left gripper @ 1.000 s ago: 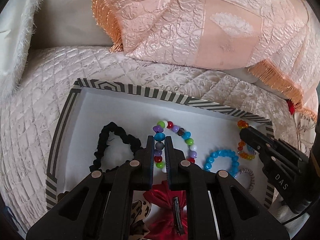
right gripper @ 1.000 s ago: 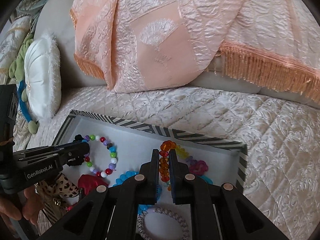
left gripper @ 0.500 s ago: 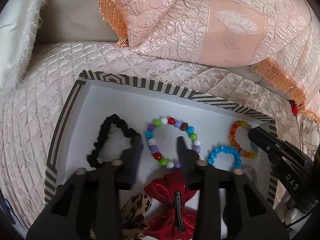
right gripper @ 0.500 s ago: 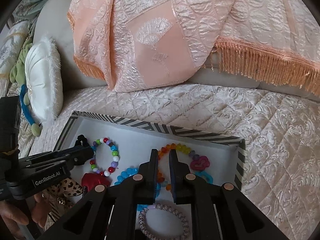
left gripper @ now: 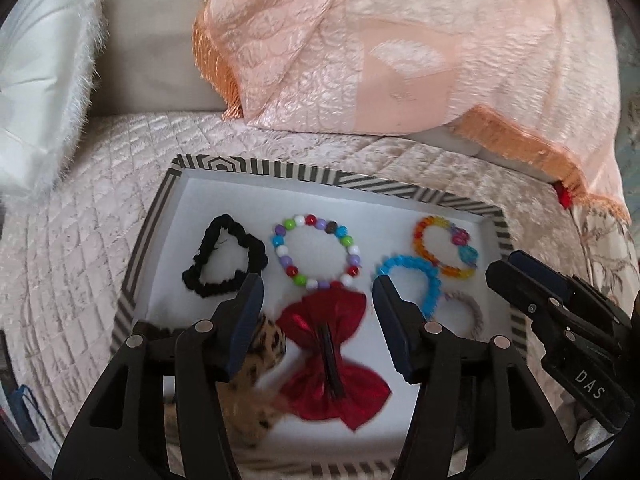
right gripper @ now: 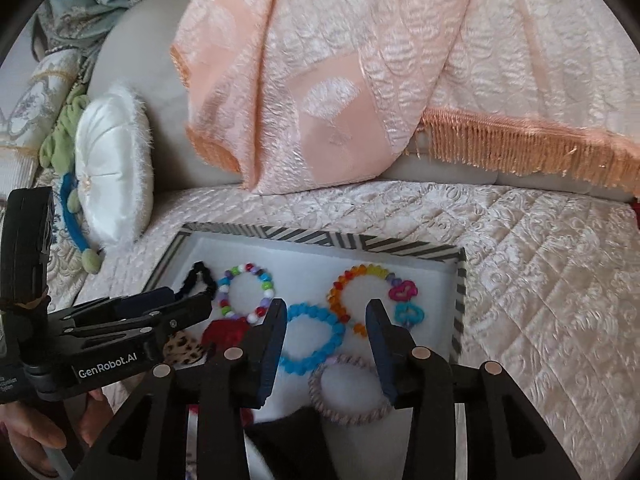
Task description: Organize jewelry
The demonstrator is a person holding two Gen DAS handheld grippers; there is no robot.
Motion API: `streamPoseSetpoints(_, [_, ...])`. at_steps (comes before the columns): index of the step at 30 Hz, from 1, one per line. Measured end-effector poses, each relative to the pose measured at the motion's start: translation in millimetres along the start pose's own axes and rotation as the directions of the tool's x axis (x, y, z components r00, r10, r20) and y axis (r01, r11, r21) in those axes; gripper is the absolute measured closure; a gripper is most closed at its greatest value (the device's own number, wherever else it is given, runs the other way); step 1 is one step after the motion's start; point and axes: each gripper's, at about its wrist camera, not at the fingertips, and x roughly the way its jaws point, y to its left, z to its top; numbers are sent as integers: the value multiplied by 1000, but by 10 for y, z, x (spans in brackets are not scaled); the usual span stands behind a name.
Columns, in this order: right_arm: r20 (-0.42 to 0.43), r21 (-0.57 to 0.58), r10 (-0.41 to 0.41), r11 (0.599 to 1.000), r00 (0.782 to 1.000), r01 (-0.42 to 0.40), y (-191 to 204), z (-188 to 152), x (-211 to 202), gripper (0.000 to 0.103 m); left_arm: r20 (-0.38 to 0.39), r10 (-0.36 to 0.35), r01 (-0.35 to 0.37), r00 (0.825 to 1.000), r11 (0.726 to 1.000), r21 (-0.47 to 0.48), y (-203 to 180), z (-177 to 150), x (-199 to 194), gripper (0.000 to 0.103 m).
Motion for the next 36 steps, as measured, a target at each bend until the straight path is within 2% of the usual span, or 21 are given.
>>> streamPoseSetpoints(3, [23,13,6,1000,1000,-6,53,-99,-185,64,23,2,-2,1000,1000,15,-24,-123,-173,46])
streamPoseSetpoints(9, [39,-19,-30,999,999,31,256,-342,-476,64,80,26,-29,996,999,42,-57,-449,-512,46])
streamPoseSetpoints(19, [73,-30,-20,999,997,22,604,-831,-948,64,123,34,-40,992,998,51,77,-1048,-970,46])
streamPoseSetpoints(26, [103,-66,-45,996,994,52,872,-1159,-1253,59,158,43,-52,986,997,54,131,-1441,-1268,46])
streamPoseSetpoints(36, [99,-80,-37,996,994,45,1004,-1461,-1437,57,205,56,-69,977,996,59,185,-1750,-1529,46])
